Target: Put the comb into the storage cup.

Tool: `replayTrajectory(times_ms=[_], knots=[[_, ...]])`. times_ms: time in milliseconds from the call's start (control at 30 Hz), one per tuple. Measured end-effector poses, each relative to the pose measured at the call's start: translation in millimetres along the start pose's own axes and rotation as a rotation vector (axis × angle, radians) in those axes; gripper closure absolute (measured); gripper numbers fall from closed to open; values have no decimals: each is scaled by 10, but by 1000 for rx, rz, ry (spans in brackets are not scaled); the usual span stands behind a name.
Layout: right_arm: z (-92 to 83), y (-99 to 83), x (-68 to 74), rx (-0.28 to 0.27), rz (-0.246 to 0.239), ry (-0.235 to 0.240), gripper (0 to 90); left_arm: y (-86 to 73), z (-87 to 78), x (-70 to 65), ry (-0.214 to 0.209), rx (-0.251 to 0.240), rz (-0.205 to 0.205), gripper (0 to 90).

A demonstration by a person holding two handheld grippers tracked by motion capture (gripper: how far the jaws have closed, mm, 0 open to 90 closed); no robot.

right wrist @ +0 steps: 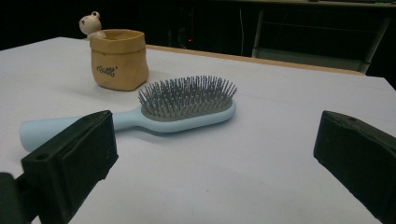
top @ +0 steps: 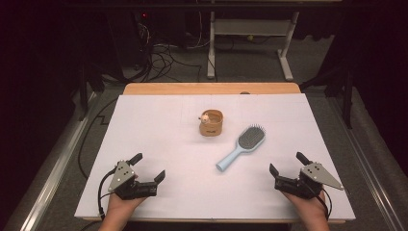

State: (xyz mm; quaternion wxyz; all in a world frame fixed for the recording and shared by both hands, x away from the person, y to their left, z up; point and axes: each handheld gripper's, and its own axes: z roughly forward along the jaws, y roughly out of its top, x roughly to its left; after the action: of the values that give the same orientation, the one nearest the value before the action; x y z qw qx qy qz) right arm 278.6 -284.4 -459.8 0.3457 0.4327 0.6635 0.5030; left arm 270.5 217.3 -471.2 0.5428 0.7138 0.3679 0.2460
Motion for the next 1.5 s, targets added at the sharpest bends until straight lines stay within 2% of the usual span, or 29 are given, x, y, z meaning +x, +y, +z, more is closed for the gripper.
replayTrajectory(times_ms=[167, 200, 367, 433, 467, 533, 567, 767, 833, 1067, 1100, 1500], knots=[[-4, 4, 3, 19, 2, 9, 32, 4, -7, 1, -5, -8, -2, 5], [-7, 3, 8, 18, -7, 19, 31, 4, -7, 2, -6, -9, -5, 5], [-14, 10, 31, 10, -17, 14, 62, 0, -5, 12, -5, -9, -17, 3], [-23, 7, 25, 9, -12, 12, 127, 0, -7, 14, -3, -10, -17, 3], [-23, 7, 25, 9, -12, 12, 127, 0, -7, 14, 0, -10, -17, 3], [-26, 0, 9, 14, 1, 20, 196, -3, -4, 18, 3, -7, -18, 2], [-26, 0, 9, 14, 1, 20, 196, -4, -3, 20, 2, -6, -20, 2], [-37, 0, -3, 27, 21, 26, 337, -4, -3, 23, 3, -5, -18, 2], [-40, 1, -12, 35, 32, 29, 409, -3, -5, 25, 4, -6, -18, 2], [-33, 2, -13, 55, 39, 40, 512, -2, -8, 29, 7, -10, -18, 2], [-32, 6, -9, 59, 37, 40, 546, -2, -9, 30, 7, -10, -19, 2], [-38, 15, -7, 73, 33, 33, 710, 6, -19, 35, 2, -17, -28, 2]])
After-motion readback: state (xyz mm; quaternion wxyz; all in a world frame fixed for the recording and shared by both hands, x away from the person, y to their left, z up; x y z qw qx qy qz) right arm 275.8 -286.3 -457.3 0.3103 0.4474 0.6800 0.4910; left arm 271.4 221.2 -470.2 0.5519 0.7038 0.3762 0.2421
